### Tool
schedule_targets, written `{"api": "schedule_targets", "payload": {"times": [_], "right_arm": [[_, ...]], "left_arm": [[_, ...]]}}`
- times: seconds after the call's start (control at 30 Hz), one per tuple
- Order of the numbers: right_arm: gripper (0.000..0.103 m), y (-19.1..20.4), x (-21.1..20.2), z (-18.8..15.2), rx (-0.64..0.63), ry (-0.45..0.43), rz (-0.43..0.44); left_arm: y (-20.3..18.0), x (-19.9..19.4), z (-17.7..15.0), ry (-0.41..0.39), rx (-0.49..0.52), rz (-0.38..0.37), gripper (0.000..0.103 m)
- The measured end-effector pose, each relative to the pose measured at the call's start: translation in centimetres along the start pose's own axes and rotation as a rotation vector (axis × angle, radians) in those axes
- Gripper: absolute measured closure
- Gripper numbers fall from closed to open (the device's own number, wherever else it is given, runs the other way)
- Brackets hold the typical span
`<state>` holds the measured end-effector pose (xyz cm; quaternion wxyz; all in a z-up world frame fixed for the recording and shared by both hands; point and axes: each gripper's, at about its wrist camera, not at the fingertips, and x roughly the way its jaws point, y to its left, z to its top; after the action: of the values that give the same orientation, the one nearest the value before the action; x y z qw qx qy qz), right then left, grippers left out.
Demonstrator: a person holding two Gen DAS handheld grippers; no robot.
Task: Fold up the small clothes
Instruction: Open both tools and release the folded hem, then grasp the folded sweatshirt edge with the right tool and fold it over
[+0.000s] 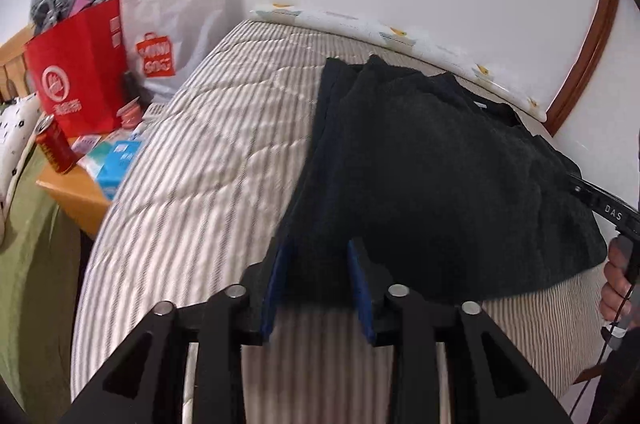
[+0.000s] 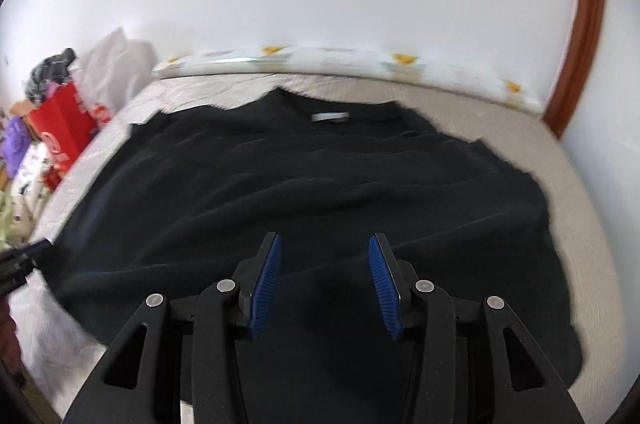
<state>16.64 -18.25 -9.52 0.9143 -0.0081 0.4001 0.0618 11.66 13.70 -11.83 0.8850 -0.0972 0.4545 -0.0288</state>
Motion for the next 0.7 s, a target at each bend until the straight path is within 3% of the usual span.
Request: {"api": "schedule_targets", "payload": {"times": [0.07,0.2,0.33,0.43,0.7], "right_arm": [[0.058,2.6,0.1,-0.2,-0.039,0.010,0.031],[0.057,9.2,-0.1,-1.2,-0.171,0.009,0.065],[0.056,15.7,-0.5,-3.1,-0.294,0.043,0.151],[0.056,19.6,-1.3,-4.9,-0.411,0.015,0.152],[0.054,24.1,0.6,-6.8,-0.527,0.057,0.159]], "left_arm": [[1.0,-0.6,-0.9,0.005,-0.017,-0.019,0.059],[2.4,-1.5,-2.6,0.021,-0.021,-0.029,0.059],[3.7,-2.4,-4.2,0.026,-0.019,-0.032,0.059],[4.9,-3.0,-4.9,0.024,-0.032,-0.045,0.059],[6.6,-3.6,-5.7,0.001,-0.045,-0.102,0.053]]}}
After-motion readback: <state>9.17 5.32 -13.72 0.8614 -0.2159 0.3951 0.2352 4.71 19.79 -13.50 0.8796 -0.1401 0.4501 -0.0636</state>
